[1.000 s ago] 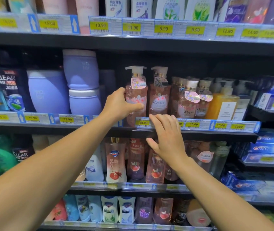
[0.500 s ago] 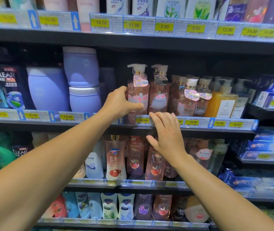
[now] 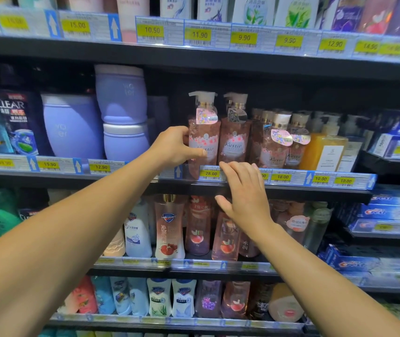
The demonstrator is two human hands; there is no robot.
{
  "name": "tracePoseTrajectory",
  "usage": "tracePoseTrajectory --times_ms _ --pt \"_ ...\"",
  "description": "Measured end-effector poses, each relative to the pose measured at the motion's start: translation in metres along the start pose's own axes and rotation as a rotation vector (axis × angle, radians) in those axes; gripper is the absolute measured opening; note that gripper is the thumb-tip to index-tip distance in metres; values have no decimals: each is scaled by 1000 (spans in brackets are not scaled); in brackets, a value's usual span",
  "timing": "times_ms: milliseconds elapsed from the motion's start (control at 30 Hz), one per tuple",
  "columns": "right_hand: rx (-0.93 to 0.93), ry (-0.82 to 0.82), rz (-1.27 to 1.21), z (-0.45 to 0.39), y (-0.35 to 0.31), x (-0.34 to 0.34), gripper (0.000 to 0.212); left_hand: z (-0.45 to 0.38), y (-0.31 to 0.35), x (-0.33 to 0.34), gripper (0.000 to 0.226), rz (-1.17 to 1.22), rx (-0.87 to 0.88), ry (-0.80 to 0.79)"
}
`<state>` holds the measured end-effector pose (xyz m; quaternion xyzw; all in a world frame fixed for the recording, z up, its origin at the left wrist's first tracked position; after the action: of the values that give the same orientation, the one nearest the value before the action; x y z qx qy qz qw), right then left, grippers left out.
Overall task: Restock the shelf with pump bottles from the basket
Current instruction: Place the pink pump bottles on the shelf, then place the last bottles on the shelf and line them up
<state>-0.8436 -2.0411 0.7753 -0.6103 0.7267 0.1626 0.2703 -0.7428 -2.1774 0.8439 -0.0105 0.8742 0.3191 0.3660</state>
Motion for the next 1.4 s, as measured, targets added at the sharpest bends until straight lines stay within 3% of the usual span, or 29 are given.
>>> tracePoseTrajectory --times_ms 367,500,600,833,1400 --pt "16 -37 12 1 -2 -1 77 12 6 -3 55 -61 -3 11" --pt "39 -17 -29 13 -5 -5 77 47 7 -17 71 -209 31 143" --pt "17 -24 -66 37 -17 1 77 86 5 -20 65 -321 128 210" --pt "36 -293 -133 119 -50 64 74 185 -56 30 69 -391 127 72" --pt "-94 -1062 -230 380 -182 233 83 487 -257 131 70 -319 -418 -393"
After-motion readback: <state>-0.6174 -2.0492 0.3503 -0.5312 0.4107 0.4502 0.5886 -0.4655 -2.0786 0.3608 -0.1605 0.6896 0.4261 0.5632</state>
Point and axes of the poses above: each hand's wrist, its own z-axis away from the middle knuckle, its own x-axis out of the palm, y = z × x, the point moved 10 cm from there along -z, towards the middle knuckle, and after that the axes turned 10 degrees about x, right-handed, at the moved point
